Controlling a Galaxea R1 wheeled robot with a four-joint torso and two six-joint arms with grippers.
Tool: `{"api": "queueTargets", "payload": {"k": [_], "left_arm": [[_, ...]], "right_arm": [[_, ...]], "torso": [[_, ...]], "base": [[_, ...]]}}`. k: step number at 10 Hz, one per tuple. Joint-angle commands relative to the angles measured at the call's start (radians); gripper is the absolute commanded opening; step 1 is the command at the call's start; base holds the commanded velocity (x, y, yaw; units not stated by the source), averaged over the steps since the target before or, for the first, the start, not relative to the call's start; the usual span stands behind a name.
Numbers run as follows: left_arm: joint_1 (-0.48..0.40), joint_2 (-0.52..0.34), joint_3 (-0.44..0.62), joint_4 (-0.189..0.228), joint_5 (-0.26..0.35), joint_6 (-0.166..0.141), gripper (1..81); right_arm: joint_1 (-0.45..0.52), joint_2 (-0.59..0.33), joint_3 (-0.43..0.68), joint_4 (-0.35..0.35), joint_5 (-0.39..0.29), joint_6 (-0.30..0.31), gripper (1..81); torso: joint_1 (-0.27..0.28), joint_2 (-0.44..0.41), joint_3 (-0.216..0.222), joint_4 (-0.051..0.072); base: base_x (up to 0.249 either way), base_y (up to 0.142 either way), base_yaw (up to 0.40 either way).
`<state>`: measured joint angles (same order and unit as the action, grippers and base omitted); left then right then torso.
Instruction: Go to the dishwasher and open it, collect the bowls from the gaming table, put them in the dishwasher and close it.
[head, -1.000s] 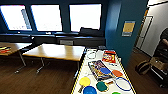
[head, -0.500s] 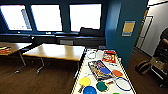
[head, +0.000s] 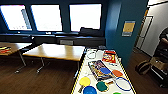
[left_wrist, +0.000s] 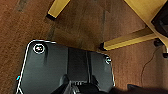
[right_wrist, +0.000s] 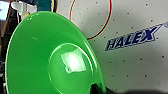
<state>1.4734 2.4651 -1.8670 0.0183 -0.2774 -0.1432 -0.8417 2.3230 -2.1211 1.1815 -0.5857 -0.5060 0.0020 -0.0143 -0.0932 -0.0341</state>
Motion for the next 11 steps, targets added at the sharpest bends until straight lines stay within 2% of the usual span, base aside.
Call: {"api": "queueTargets", "payload": {"k": [1, 3, 5, 6, 8, 11], "left_arm": [[-0.092, -0.090, 0.156, 0.017, 0.037, 0.002, 81.1], [-0.130, -0.147, 0.261, 0.017, 0.030, 0.010, 81.1], [-0.190, -0.193, 0.336, 0.017, 0.041, 0.007, 81.1], [-0.222, -0.213, 0.372, 0.016, 0.044, 0.007, 81.1], [-0.314, -0.239, 0.423, 0.005, 0.124, 0.001, 81.1], [-0.412, -0.265, 0.473, -0.012, 0.185, -0.009, 81.1]], "right_arm": [[0.123, -0.312, 0.425, 0.001, 0.125, -0.008, 1.0], [0.086, -0.399, 0.565, -0.023, 0.199, -0.008, 1.0], [-0.012, -0.425, 0.612, -0.063, 0.265, -0.012, 1.0], [-0.058, -0.417, 0.616, -0.068, 0.298, -0.035, 1.0], [-0.127, -0.387, 0.621, -0.069, 0.342, -0.068, 1.0], [-0.208, -0.301, 0.604, -0.071, 0.406, -0.109, 1.0]], "torso": [[0.000, 0.000, 0.000, 0.000], [0.000, 0.000, 0.000, 0.000], [0.000, 0.000, 0.000, 0.000], [0.000, 0.000, 0.000, 0.000], [0.000, 0.000, 0.000, 0.000], [0.000, 0.000, 0.000, 0.000]], "base": [[0.000, 0.000, 0.000], [0.000, 0.000, 0.000], [0.000, 0.000, 0.000], [0.000, 0.000, 0.000], [0.000, 0.000, 0.000], [0.000, 0.000, 0.000]]}}
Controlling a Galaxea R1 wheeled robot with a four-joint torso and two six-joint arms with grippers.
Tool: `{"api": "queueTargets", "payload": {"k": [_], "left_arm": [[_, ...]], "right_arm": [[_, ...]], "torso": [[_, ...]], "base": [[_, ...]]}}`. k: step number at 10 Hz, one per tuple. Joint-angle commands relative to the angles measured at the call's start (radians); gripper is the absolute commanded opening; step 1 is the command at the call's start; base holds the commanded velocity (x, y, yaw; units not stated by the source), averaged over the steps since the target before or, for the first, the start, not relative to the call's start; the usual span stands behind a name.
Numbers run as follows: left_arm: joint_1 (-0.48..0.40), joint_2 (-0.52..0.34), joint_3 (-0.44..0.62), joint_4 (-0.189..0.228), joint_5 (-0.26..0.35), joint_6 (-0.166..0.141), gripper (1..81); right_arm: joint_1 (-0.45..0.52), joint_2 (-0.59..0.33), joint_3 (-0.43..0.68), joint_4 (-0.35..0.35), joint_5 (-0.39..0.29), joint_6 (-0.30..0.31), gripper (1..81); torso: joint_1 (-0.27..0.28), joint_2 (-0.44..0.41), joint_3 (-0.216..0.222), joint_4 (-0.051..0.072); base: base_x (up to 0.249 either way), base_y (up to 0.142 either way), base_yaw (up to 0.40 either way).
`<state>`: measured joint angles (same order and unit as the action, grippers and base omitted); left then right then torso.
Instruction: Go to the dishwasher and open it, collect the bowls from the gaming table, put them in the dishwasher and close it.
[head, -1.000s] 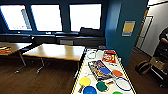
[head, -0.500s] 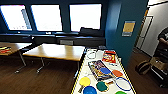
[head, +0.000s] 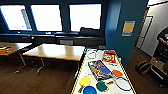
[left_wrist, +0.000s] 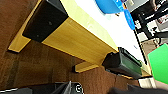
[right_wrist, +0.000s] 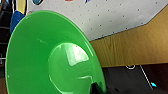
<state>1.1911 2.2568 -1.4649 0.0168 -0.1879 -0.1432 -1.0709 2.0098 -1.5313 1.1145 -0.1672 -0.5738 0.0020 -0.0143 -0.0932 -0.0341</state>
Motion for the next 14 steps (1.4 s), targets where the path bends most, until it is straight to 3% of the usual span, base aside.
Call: {"api": "queueTargets", "payload": {"k": [1, 3, 5, 7, 9, 14], "left_arm": [[-0.155, -0.058, 0.075, -0.026, 0.114, -0.012, 81.1], [-0.218, -0.057, 0.080, -0.069, 0.162, -0.013, 81.1], [-0.268, -0.083, 0.104, -0.095, 0.192, -0.012, 81.1], [-0.282, -0.091, 0.121, -0.100, 0.194, -0.012, 81.1], [-0.282, -0.060, 0.109, -0.097, 0.196, -0.012, 81.1], [-0.314, -0.029, 0.081, -0.103, 0.212, -0.012, 81.1]], "right_arm": [[0.001, 0.040, 0.004, -0.004, -0.006, -0.044, 1.0], [-0.030, 0.100, -0.016, -0.004, 0.035, -0.064, 1.0], [-0.044, 0.129, -0.030, -0.011, 0.035, -0.064, 1.0], [-0.058, 0.043, 0.076, -0.012, 0.077, -0.072, 1.0], [-0.051, -0.116, 0.287, -0.012, 0.164, -0.087, 1.0], [-0.122, -0.220, 0.360, -0.019, 0.184, -0.087, 1.0]], "torso": [[0.000, 0.000, 0.000, 0.000], [0.000, 0.000, 0.000, 0.000], [0.000, 0.000, 0.000, 0.000], [0.000, 0.000, 0.000, 0.000], [0.000, 0.000, 0.000, 0.000], [0.000, 0.000, 0.000, 0.000]], "base": [[0.000, 0.000, 0.000], [0.000, 0.000, 0.000], [0.000, 0.000, 0.000], [0.000, 0.000, 0.000], [0.000, 0.000, 0.000], [0.000, 0.000, 0.000]]}}
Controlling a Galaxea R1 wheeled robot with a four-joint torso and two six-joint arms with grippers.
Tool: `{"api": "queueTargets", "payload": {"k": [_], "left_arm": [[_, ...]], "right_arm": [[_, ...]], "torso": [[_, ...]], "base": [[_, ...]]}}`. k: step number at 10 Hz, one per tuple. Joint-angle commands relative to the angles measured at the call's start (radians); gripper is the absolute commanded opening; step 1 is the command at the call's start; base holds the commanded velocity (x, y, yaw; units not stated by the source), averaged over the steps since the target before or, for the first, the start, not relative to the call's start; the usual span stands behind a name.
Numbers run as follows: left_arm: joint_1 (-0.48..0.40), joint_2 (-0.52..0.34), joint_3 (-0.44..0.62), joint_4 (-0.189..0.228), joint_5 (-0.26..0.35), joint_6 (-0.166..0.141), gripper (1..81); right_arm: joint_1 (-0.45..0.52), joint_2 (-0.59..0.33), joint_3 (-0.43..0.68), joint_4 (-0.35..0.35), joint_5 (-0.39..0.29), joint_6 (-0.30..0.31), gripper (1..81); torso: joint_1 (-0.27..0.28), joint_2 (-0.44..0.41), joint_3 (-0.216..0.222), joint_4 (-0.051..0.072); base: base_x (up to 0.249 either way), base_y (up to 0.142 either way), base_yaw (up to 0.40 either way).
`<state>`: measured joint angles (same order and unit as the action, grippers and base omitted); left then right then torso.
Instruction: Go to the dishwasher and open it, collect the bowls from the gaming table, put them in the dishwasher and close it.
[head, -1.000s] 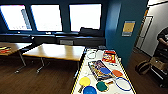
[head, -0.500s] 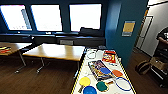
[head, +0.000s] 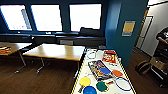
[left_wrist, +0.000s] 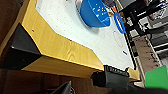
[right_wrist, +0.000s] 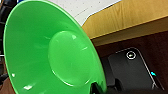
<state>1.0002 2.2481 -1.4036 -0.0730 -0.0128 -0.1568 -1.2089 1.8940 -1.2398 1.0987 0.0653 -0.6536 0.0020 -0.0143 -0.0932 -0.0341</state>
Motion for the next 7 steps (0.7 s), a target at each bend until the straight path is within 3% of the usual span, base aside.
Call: {"api": "queueTargets", "payload": {"k": [1, 4, 7], "left_arm": [[-0.136, -0.010, 0.018, -0.011, 0.062, 0.000, 81.1], [-0.169, 0.054, -0.031, -0.020, 0.088, -0.001, 81.1], [-0.269, 0.101, -0.046, -0.079, 0.158, -0.053, 81.1]], "right_arm": [[-0.005, -0.109, 0.063, -0.005, -0.048, -0.008, 1.0], [-0.097, -0.010, 0.013, -0.066, 0.027, -0.008, 1.0], [-0.140, 0.116, -0.084, -0.095, 0.027, -0.008, 1.0]], "torso": [[0.000, 0.000, 0.000, 0.000], [0.000, 0.000, 0.000, 0.000], [0.000, 0.000, 0.000, 0.000]], "base": [[0.000, 0.000, 0.000], [0.000, 0.000, 0.000], [0.000, 0.000, 0.000]]}}
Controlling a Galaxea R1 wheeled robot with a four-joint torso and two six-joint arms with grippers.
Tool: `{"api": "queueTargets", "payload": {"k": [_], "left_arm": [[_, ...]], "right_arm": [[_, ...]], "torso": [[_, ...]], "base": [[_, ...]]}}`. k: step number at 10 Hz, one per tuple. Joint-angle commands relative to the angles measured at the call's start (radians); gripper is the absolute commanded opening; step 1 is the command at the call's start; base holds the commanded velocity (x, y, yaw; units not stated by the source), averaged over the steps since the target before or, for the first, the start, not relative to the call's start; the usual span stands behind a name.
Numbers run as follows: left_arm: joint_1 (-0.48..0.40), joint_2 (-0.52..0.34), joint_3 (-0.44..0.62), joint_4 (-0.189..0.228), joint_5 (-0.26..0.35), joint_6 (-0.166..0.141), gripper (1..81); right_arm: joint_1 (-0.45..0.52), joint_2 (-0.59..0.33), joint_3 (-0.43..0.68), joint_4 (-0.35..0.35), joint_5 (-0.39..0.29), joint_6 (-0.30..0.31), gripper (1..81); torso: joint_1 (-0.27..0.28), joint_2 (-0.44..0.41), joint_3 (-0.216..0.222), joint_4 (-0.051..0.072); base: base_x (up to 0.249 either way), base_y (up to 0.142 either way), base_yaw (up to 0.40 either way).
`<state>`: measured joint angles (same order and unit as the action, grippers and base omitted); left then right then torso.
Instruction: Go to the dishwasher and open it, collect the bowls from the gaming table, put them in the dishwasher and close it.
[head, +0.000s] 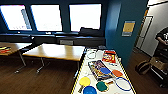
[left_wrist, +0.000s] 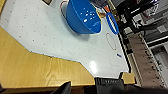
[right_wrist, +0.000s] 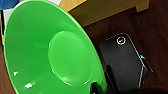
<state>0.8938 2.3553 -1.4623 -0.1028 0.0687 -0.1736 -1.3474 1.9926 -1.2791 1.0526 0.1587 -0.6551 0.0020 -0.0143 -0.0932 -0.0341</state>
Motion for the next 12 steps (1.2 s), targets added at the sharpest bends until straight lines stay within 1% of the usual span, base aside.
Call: {"api": "queueTargets", "payload": {"k": [1, 2, 4, 5, 7, 8, 9, 11, 12], "left_arm": [[-0.198, 0.003, 0.007, -0.051, 0.095, -0.066, 81.1], [-0.223, 0.006, 0.005, -0.051, 0.097, -0.081, 81.1], [-0.241, 0.026, -0.030, -0.048, 0.094, -0.081, 81.1], [-0.247, 0.051, -0.056, -0.055, 0.088, -0.086, 81.1], [-0.253, 0.090, -0.136, -0.075, 0.095, -0.122, 81.1], [-0.259, 0.098, -0.181, -0.080, 0.097, -0.149, 81.1], [-0.267, 0.102, -0.191, -0.080, 0.097, -0.159, 81.1], [-0.278, 0.108, -0.208, -0.077, 0.097, -0.190, 81.1], [-0.284, 0.124, -0.231, -0.080, 0.098, -0.190, 81.1]], "right_arm": [[-0.006, 0.046, -0.066, -0.051, -0.067, -0.006, 1.0], [-0.008, 0.070, -0.078, -0.057, -0.067, -0.006, 1.0], [-0.008, 0.097, -0.094, -0.062, -0.068, -0.006, 1.0], [-0.008, 0.114, -0.106, -0.062, -0.068, -0.006, 1.0], [-0.003, 0.143, -0.133, -0.060, -0.071, -0.006, 1.0], [0.000, 0.160, -0.144, -0.062, -0.073, -0.006, 1.0], [0.001, 0.169, -0.153, -0.062, -0.074, -0.005, 1.0], [0.001, 0.189, -0.173, -0.062, -0.076, -0.006, 1.0], [0.003, 0.203, -0.184, -0.062, -0.077, -0.005, 1.0]], "torso": [[0.000, 0.000, 0.000, 0.000], [0.000, 0.000, 0.000, 0.000], [0.000, 0.000, 0.000, 0.000], [0.000, 0.000, 0.000, 0.000], [0.000, 0.000, 0.000, 0.000], [0.000, 0.000, 0.000, 0.000], [0.000, 0.000, 0.000, 0.000], [0.000, 0.000, 0.000, 0.000], [0.000, 0.000, 0.000, 0.000]], "base": [[0.000, 0.000, 0.000], [0.000, 0.000, 0.000], [0.000, 0.000, 0.000], [0.000, 0.000, 0.000], [0.000, 0.000, 0.000], [0.000, 0.000, 0.000], [0.000, 0.000, 0.000], [0.000, 0.000, 0.000], [0.000, 0.000, 0.000]]}}
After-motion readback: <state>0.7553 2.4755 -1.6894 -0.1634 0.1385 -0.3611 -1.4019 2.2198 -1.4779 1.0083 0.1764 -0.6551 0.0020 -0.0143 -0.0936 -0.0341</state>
